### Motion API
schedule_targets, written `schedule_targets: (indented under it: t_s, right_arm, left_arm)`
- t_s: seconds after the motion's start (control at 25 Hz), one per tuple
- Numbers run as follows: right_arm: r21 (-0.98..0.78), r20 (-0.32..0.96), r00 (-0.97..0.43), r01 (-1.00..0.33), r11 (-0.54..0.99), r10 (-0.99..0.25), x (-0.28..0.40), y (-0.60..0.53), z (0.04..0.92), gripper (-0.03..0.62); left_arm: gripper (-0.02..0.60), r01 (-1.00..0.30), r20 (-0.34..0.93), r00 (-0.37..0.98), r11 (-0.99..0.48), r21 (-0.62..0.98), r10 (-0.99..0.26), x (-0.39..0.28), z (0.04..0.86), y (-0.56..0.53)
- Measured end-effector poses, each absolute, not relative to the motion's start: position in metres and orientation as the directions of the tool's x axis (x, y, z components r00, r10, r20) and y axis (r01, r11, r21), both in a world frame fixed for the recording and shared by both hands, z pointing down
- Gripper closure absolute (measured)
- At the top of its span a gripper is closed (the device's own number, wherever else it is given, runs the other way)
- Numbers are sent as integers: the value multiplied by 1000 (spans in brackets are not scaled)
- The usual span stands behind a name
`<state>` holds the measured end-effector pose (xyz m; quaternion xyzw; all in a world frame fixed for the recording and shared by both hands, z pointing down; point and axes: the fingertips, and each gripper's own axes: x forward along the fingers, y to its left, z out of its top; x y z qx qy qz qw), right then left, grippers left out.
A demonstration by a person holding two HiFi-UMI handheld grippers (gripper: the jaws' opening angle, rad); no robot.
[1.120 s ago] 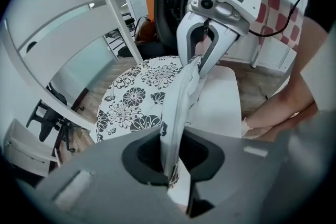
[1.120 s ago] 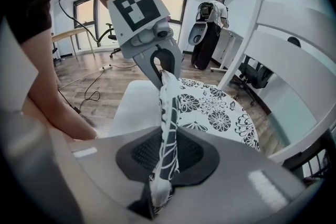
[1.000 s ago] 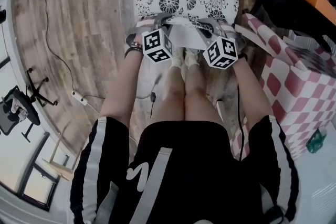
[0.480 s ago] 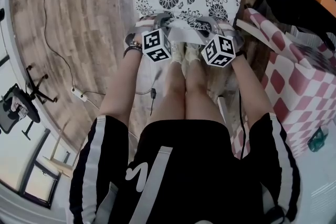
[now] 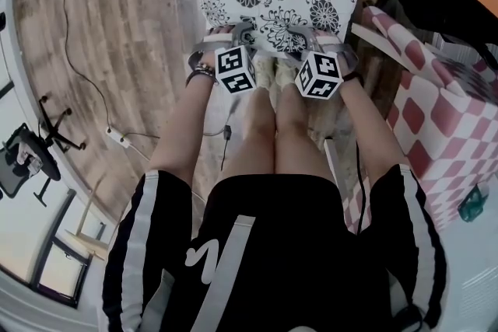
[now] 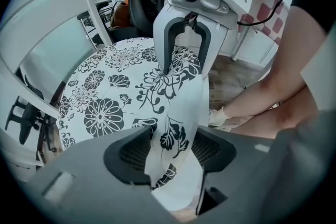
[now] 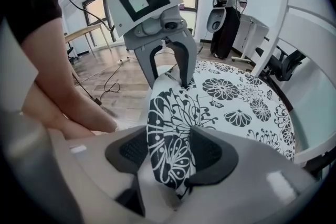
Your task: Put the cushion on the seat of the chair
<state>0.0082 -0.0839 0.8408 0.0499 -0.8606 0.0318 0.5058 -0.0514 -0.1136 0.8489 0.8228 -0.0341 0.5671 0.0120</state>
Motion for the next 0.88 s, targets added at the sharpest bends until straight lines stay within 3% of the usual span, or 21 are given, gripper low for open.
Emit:
schedule_targets:
  t_s: [0.36, 0.64, 0.88]
  right_arm:
    - [-79, 899, -435, -58, 995, 46, 2, -52, 853, 297]
    - [-135, 890, -453, -142, 981, 57, -5, -49, 848, 269]
    - [-111, 879, -477, -215, 970, -5, -11, -52, 833, 254]
  left_arm:
    - [288, -32, 944, 331, -999, 33, 20, -58, 857, -85]
    - [230, -62, 942, 333, -996, 65, 40, -60, 858, -78]
    - [230, -126, 935, 355, -990, 61, 12, -63, 844, -78]
